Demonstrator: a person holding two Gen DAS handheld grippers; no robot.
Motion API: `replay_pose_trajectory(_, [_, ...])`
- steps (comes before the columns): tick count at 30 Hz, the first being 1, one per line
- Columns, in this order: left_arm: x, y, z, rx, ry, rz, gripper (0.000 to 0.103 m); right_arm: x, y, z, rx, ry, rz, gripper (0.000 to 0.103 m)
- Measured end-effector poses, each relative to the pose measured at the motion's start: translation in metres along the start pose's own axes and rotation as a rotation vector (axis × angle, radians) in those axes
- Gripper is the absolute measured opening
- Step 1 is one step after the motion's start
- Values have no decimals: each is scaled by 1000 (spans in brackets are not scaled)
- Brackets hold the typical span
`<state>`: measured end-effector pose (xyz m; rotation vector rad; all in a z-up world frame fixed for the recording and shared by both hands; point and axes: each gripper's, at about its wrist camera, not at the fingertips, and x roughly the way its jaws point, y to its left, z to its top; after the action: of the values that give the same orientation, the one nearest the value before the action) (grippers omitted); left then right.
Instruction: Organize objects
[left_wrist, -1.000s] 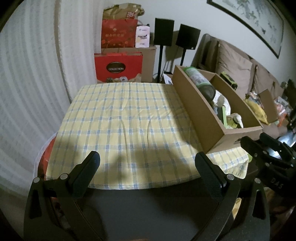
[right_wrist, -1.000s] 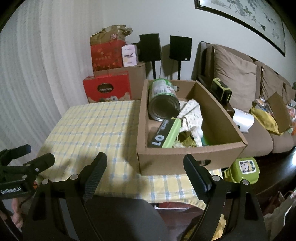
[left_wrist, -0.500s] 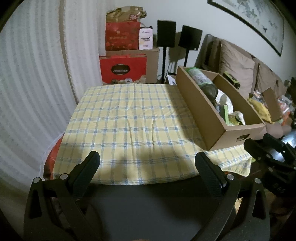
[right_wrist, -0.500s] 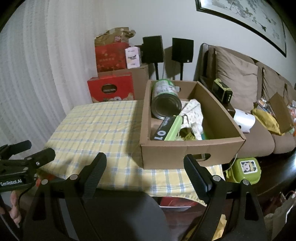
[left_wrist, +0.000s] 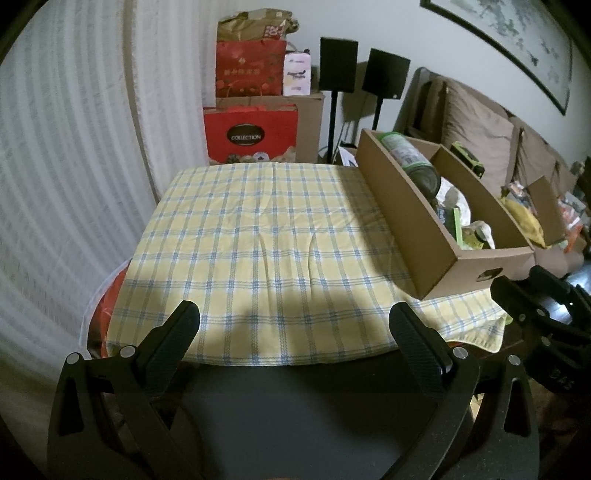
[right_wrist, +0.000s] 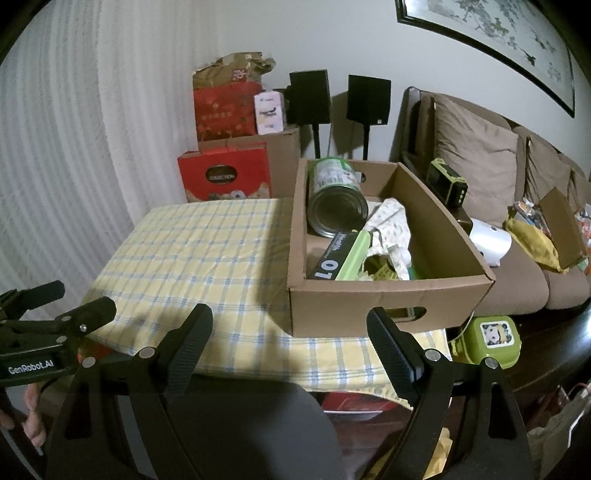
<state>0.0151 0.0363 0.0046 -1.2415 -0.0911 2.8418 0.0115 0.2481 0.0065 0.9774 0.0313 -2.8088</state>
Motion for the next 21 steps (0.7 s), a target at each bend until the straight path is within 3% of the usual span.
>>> replay_pose_trajectory(21, [1, 4, 2, -4, 8, -1, 103, -3, -1, 2, 4, -3, 3, 87])
